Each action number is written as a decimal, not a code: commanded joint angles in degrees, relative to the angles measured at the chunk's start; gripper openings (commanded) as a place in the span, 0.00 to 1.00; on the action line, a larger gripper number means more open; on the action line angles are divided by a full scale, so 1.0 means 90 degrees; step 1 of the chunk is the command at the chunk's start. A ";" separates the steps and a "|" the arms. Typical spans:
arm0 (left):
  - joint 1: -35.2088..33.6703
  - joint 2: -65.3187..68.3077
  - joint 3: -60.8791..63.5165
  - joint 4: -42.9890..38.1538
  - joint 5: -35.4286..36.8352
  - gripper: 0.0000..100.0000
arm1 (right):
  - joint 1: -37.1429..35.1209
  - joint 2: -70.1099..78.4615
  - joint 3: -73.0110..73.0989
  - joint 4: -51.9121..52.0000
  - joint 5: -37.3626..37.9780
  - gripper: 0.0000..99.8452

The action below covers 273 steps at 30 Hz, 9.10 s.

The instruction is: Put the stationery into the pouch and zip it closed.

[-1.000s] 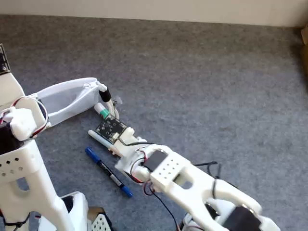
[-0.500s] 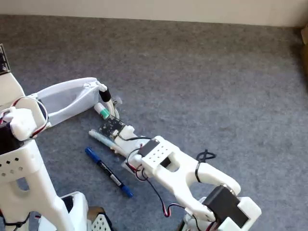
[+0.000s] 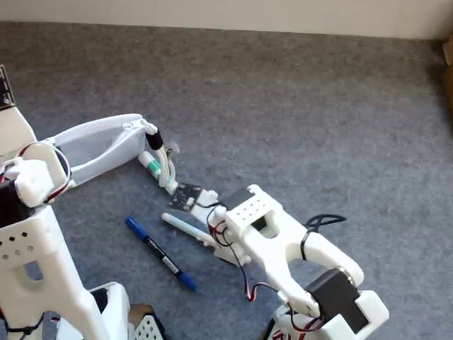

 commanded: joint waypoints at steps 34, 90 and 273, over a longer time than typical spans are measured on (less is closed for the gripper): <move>-0.0034 -0.0181 -0.0015 -0.0166 0.0049 0.01 | -0.0425 0.0024 -0.1832 0.1236 -0.1690 0.12; -0.0054 -0.0220 0.0327 -0.0537 0.0059 0.01 | -0.1324 -0.0708 -0.0474 -0.1617 -0.2452 0.00; -0.1451 -0.0230 -0.0044 -0.0537 0.0068 0.01 | -0.0933 -0.3199 -0.4147 -0.2388 -0.3311 0.16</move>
